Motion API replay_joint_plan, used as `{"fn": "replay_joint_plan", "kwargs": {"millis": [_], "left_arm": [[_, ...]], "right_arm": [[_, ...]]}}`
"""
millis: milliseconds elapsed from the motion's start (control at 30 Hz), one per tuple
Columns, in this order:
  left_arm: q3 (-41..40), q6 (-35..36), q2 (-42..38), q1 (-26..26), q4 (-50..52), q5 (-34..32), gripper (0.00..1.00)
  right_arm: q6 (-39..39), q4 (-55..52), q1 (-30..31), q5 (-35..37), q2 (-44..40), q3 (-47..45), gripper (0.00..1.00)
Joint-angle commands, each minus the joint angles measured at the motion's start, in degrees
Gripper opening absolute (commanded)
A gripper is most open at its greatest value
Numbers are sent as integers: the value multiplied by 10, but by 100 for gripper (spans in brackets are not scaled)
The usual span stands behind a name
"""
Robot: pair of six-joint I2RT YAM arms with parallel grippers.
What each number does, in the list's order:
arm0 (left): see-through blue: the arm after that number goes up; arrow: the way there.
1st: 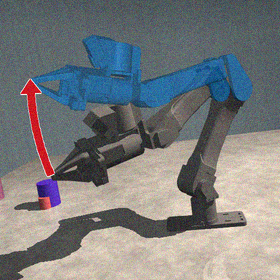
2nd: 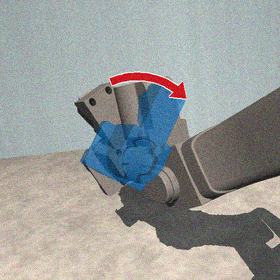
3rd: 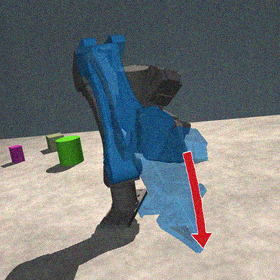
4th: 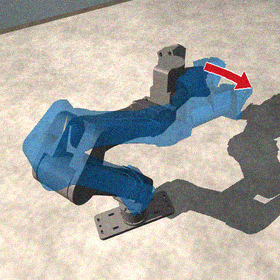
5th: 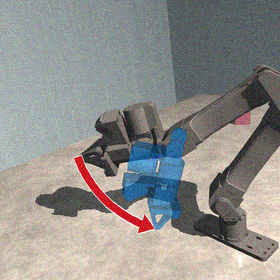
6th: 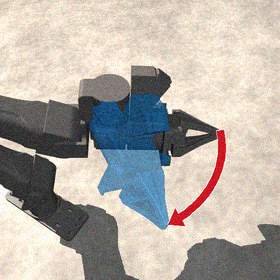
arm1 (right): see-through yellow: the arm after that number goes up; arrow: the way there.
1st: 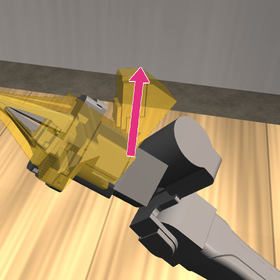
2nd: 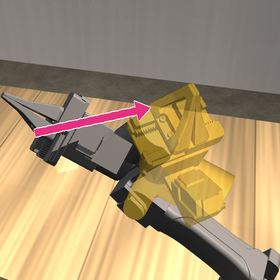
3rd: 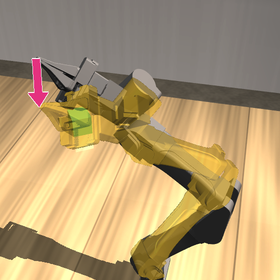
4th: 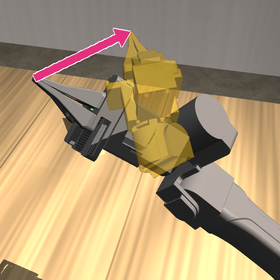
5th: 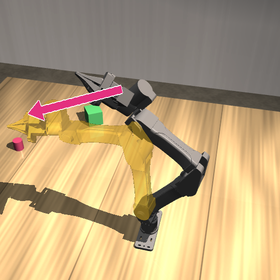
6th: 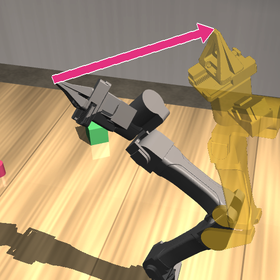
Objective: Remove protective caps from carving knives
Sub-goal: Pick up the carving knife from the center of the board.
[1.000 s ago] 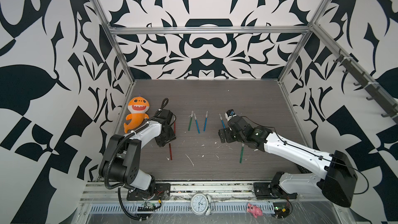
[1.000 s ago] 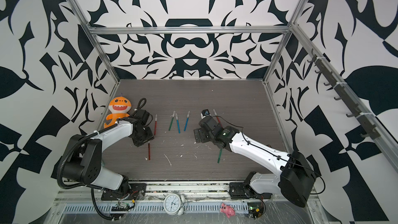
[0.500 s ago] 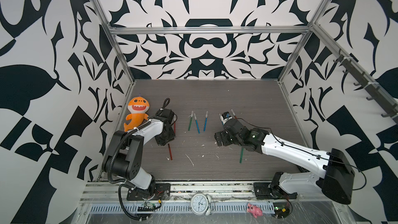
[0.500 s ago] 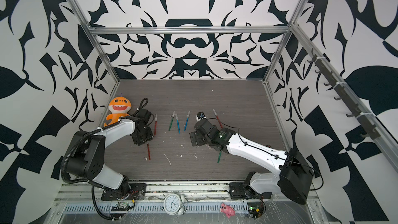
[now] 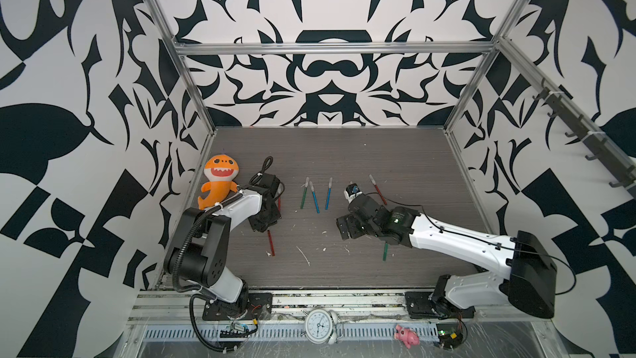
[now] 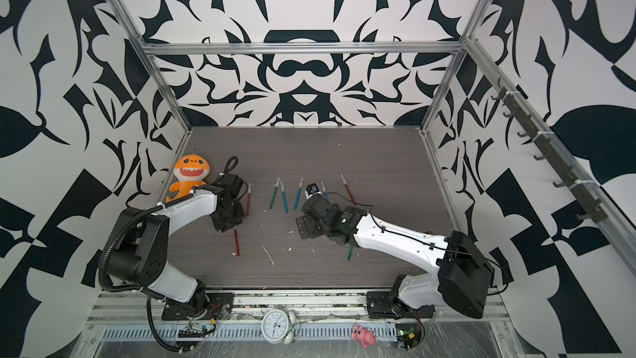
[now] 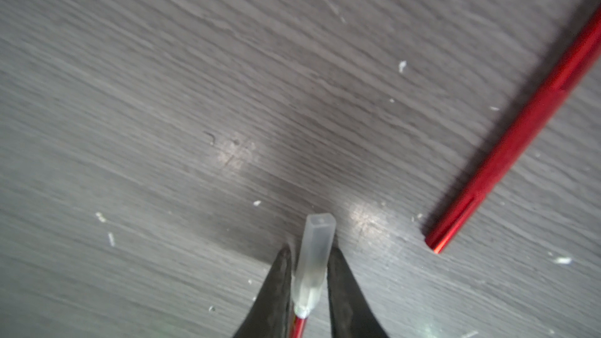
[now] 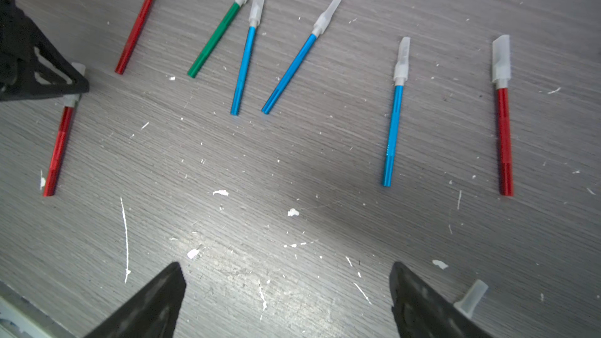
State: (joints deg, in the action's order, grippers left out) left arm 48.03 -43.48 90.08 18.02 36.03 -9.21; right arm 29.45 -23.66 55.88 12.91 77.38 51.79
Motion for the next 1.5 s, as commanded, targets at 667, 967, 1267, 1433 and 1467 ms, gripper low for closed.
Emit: {"fn": "replay_joint_plan", "kwargs": {"millis": [667,967,1267,1433,1467], "left_arm": [[-5,-50,-128,14,1,118,0],[26,-98,-166,78,4,128,0],[37,-121,-188,118,2,110,0],[39,-126,-188,130,-1,103,0],[39,-126,-187,132,-1,103,0]], "right_arm": [[-65,181,84,-92,64,1,99],[-80,251,82,-182,102,29,89],[-30,288,66,-215,137,40,75],[-23,292,65,-222,149,51,68],[-21,294,64,-221,150,51,66]]}}
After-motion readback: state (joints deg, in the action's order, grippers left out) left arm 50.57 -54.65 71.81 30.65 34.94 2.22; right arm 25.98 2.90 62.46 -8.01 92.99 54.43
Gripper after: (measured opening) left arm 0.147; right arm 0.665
